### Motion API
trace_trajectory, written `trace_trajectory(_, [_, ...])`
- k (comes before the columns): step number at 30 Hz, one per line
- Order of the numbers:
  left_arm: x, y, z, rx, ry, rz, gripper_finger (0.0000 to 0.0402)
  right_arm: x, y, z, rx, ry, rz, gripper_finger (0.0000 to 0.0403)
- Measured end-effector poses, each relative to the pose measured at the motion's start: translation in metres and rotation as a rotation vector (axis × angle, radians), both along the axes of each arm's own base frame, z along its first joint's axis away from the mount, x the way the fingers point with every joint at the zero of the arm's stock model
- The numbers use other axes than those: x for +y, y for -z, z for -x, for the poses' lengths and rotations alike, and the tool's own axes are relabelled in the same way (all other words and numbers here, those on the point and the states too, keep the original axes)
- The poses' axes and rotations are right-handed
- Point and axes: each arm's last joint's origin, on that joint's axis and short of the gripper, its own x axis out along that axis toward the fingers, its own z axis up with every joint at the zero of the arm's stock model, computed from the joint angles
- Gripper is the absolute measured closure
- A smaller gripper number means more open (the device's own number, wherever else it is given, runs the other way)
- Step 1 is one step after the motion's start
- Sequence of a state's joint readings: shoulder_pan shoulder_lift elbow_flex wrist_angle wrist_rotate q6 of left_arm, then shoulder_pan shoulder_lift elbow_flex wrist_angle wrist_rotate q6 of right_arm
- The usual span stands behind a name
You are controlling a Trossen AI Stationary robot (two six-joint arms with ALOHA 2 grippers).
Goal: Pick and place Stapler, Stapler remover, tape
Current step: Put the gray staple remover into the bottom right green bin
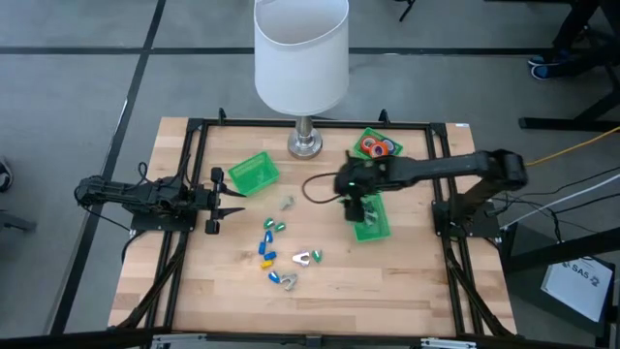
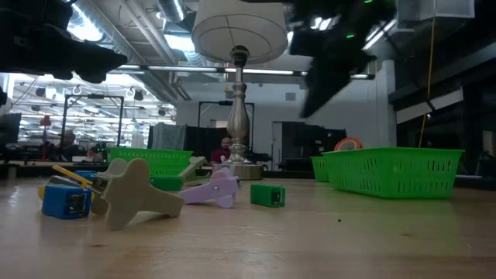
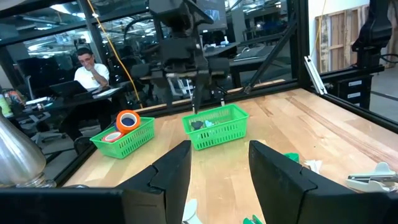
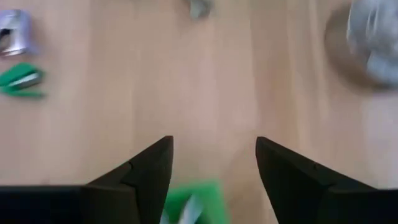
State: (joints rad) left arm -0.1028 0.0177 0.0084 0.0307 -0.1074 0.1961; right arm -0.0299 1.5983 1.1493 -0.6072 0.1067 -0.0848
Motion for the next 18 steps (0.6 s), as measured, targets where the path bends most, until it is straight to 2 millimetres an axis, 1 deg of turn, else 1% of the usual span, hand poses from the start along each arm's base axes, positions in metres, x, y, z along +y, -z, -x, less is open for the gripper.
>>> trace_trajectory(4, [0.0, 0.0, 0.0, 0.0, 0.0, 0.0, 0.0245, 0.003, 0.016, -0.038, -0.026, -0.173, 0.104, 0.018])
trace_trajectory(8, [0.0, 0.0, 0.0, 0.0, 0.0, 0.0, 0.0245, 0.009, 0.043, -0.066, -0.058, -0.375, 0.23, 0.0184])
trace_trajectory(12, [0.0, 0.0, 0.0, -0.001, 0.0, 0.0, 0.0245, 0.016, 0.065, -0.085, -0.111, -0.592, 0.392, 0.0185])
trace_trajectory(15, [0.0, 0.0, 0.0, 0.0, 0.0, 0.0, 0.0245, 0.02, 0.077, -0.094, -0.135, -0.728, 0.505, 0.0185])
trace_trajectory(18, [0.0, 0.0, 0.0, 0.0, 0.0, 0.0, 0.0245, 0.022, 0.084, -0.099, -0.136, -0.847, 0.605, 0.0185])
